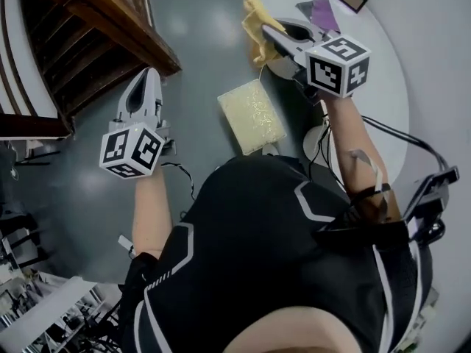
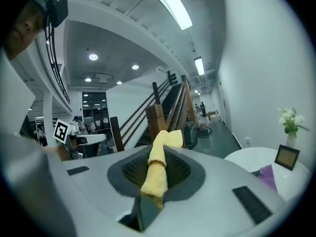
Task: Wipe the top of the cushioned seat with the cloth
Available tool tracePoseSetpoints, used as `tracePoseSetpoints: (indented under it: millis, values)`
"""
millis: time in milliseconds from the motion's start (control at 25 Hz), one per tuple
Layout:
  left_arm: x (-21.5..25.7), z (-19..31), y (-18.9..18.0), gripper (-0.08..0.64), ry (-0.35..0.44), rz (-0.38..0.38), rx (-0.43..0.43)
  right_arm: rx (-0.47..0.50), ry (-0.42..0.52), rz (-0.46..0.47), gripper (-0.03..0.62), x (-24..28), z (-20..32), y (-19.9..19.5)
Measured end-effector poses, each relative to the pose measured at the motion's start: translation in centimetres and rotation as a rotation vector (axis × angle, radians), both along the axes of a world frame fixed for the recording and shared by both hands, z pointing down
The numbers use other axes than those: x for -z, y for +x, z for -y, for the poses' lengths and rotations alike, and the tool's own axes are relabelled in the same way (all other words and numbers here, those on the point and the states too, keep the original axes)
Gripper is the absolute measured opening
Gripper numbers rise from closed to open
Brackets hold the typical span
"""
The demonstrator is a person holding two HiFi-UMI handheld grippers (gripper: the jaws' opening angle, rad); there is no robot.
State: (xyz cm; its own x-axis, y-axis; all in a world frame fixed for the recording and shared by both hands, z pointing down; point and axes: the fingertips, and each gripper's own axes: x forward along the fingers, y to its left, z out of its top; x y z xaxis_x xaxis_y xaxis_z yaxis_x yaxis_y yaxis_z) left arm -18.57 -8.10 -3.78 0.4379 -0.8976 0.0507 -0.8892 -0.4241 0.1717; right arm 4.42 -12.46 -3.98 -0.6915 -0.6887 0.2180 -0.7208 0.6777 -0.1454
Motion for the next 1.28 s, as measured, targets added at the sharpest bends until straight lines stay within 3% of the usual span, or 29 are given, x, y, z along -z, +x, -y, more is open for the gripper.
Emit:
tracePoseSetpoints:
  millis: [160,440,720,920,1280]
  values:
    - [1.3,-0.6,-2.6,0.003,0.047,-0.016,0.058,-0.027,0.047,0.006,0.062,2.2,-1.1,-1.0]
    - [1.4,-1.2,-3.8,0.003,0.039,-0.064,0.025,-0.051,0.052,-0.014,0.061,2.1,-1.9,-2.6]
    - [2.1,-1.5,-2.3,0.003,0.048,-0.033,-0.017,-0.032,0.066,-0.025,0.06,2.2,-2.2,-3.0]
    - [1.8,-1.5,-0.9,0.003,0.061,0.05,-0.051,-0.025,0.062,-0.029,0.06,1.9,-2.2,-3.2]
    - [2.0,-1.3,-1.9,0.003,0.094,0.016,0.026,-0.02,0.072,-0.037,0.06,1.9,-2.1,-3.0]
